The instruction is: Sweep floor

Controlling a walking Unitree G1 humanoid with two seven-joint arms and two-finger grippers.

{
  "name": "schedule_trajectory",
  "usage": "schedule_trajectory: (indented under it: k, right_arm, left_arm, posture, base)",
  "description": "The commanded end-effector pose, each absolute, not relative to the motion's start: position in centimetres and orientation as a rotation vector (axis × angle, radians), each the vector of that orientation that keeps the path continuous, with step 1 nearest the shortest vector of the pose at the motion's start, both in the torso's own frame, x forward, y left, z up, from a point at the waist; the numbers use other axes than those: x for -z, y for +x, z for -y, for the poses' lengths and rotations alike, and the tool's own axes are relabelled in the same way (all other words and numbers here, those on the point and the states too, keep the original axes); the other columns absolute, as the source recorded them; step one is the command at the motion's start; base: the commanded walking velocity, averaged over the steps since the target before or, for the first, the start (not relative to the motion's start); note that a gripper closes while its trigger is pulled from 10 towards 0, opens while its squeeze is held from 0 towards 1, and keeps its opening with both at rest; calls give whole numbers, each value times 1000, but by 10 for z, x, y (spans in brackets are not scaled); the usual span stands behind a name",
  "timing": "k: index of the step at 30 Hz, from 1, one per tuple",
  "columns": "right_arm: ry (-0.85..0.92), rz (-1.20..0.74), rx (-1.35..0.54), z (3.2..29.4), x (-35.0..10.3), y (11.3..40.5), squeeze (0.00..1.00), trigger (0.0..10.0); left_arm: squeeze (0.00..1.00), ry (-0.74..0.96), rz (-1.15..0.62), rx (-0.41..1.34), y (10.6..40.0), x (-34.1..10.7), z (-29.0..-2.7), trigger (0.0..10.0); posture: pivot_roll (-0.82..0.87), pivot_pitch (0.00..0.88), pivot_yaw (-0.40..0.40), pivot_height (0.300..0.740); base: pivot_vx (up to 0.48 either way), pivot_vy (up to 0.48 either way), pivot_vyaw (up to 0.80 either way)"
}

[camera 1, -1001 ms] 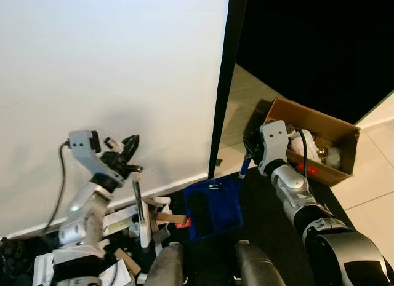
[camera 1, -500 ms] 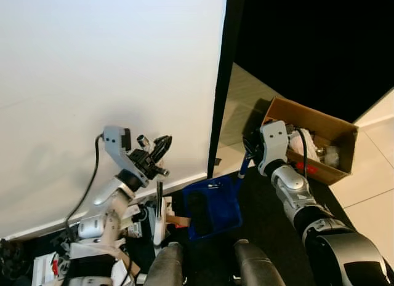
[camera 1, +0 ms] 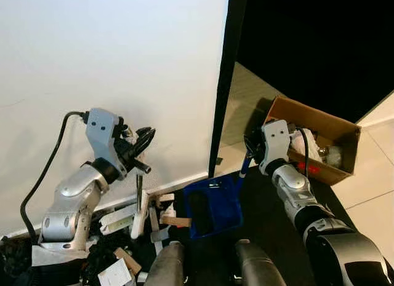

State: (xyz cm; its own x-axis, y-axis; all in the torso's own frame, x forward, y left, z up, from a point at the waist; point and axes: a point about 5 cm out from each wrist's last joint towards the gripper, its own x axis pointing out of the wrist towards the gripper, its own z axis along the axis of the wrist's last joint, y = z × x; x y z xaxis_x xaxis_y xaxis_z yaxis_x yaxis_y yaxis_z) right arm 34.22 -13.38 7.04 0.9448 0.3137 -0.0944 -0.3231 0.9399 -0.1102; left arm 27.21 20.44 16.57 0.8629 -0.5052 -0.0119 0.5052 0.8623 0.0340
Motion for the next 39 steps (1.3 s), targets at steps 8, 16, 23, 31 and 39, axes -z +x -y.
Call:
schedule_trajectory:
  k: [8, 16, 23, 31, 39]
  right_arm:
    - [-107, -189, -313, 135, -49, 331, 0, 10000]
    - [-108, -188, -312, 134, -49, 332, 0, 10000]
    - [-107, -187, -313, 134, -49, 332, 0, 10000]
    - [-105, -188, -315, 134, -49, 331, 0, 10000]
    - [-105, -186, -314, 134, -49, 331, 0, 10000]
  left_arm:
    - [0, -186, 45, 524, 275, -179, -182, 10000]
    - [0, -266, -37, 401, 279, -140, -189, 10000]
    - [0, -333, -6, 345, 278, -120, -198, 10000]
    - [0, -384, 55, 280, 278, -123, -207, 10000]
    - [0, -586, 224, 245, 279, -143, -217, 10000]
  posture:
    - [47, 198, 18, 740]
    - [42, 195, 19, 740]
    - [37, 196, 18, 740]
    - [36, 203, 17, 740]
    - [37, 204, 19, 740]
  base:
    - [0, 0, 0]
    - [0, 0, 0]
    - [0, 0, 0]
    - [0, 0, 0]
    - [0, 0, 0]
